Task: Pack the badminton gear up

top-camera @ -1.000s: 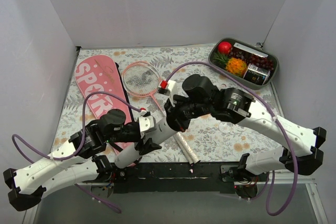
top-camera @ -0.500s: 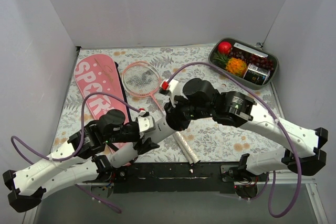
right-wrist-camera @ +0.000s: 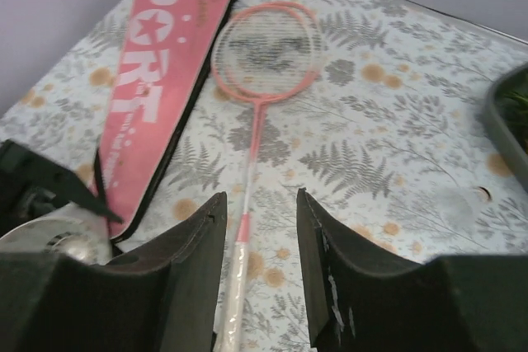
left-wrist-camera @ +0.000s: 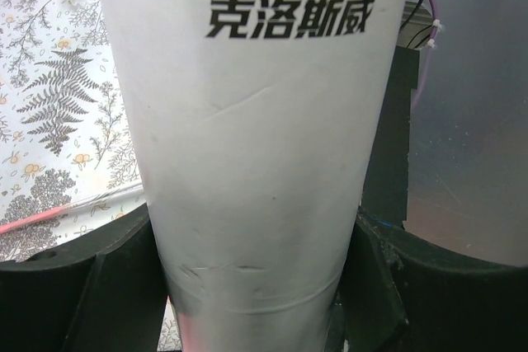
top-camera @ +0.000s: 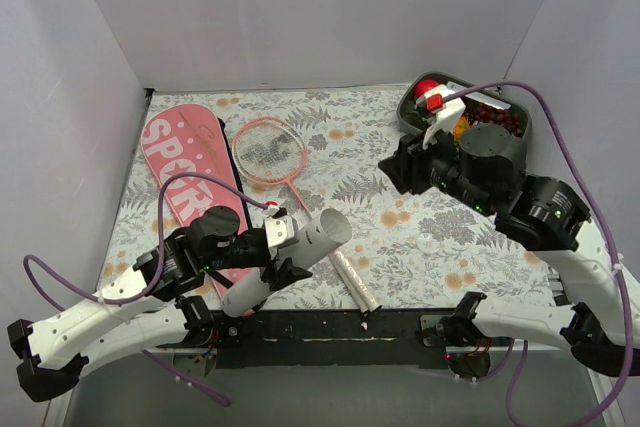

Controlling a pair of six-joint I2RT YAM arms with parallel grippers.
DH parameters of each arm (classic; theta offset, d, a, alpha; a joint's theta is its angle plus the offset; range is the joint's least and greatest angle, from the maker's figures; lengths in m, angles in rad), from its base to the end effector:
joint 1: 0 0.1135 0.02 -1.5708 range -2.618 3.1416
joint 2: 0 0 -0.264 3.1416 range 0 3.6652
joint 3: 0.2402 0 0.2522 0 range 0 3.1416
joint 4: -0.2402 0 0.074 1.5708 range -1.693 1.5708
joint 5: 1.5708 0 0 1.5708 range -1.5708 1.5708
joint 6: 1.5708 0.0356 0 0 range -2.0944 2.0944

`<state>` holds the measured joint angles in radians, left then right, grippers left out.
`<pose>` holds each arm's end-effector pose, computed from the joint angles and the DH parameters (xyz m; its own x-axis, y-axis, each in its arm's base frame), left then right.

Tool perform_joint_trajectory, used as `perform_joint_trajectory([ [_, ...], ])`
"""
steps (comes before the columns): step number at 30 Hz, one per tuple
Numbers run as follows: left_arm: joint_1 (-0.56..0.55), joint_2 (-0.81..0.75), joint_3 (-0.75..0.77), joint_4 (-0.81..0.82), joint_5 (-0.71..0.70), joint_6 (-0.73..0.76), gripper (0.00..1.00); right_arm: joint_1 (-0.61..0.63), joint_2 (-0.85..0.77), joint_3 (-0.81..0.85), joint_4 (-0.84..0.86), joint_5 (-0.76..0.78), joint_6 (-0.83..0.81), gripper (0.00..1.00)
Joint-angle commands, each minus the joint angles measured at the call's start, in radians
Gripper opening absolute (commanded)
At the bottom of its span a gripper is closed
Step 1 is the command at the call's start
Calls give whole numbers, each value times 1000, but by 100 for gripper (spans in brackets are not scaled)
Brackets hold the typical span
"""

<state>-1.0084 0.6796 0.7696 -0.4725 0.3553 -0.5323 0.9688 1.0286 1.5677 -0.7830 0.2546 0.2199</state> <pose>0.0710 -0.1359 0.3211 -0.6613 0.1569 -0.7335 0.7307 0.3557 -0.5827 0.1028 0.1337 0.4907 -0.2773 -0.0308 -0.9603 -0.6135 0.7748 0.1523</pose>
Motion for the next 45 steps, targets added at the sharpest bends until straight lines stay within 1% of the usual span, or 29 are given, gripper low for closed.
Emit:
perform_joint_trajectory([
  [1,-6,-3,17,49,20,-5,11,-126,74,-81,25,88,-69,47],
  [3,-6,-5,17,46,19,-6,11,-182,96,-138,54,60,-94,47],
  [4,-6,-9,17,46,19,-6,11,-241,102,-164,86,34,-103,47],
  [6,-7,-15,13,46,17,-8,11,-298,129,-247,125,6,-129,47],
  [7,-7,-15,13,46,16,-8,11,-353,142,-277,142,5,-154,47],
  [10,-7,-12,13,48,25,-9,11,-425,209,-379,204,73,-200,46],
  [12,-7,-15,11,48,30,-11,11,-433,246,-441,278,138,-209,46],
  [13,-9,-18,7,52,33,-12,11,-435,260,-449,293,206,-217,47],
  [15,-10,-22,0,63,34,-15,12,-436,293,-498,381,271,-246,51],
  [17,-12,-22,3,63,36,-17,12,-444,353,-512,415,270,-287,60],
  [20,-13,-38,-3,63,48,-23,12,-447,442,-489,410,308,-329,64],
  [23,-16,-57,-4,63,51,-31,13,-447,502,-492,447,342,-391,66],
  [25,-15,-64,-3,64,59,-35,13,-449,519,-526,548,403,-462,67],
  [26,-15,-64,-1,64,69,-40,13,-449,533,-540,592,416,-493,70],
  [28,-15,-57,0,64,73,-51,13,-464,554,-560,683,442,-568,70],
  [31,-15,-48,2,64,83,-60,13,-492,625,-534,697,431,-591,70],
  [34,-16,-55,10,61,91,-60,14,-492,675,-543,763,417,-648,69],
  [38,-18,-86,4,60,93,-58,14,-504,757,-554,840,456,-706,68],
  [41,-19,-106,-12,64,93,-60,14,-527,792,-558,901,460,-705,67],
  [42,-22,-107,-15,69,93,-60,14,-539,801,-546,907,440,-699,67],
  [45,-25,-104,-15,69,88,-58,14,-545,840,-525,912,452,-708,63],
])
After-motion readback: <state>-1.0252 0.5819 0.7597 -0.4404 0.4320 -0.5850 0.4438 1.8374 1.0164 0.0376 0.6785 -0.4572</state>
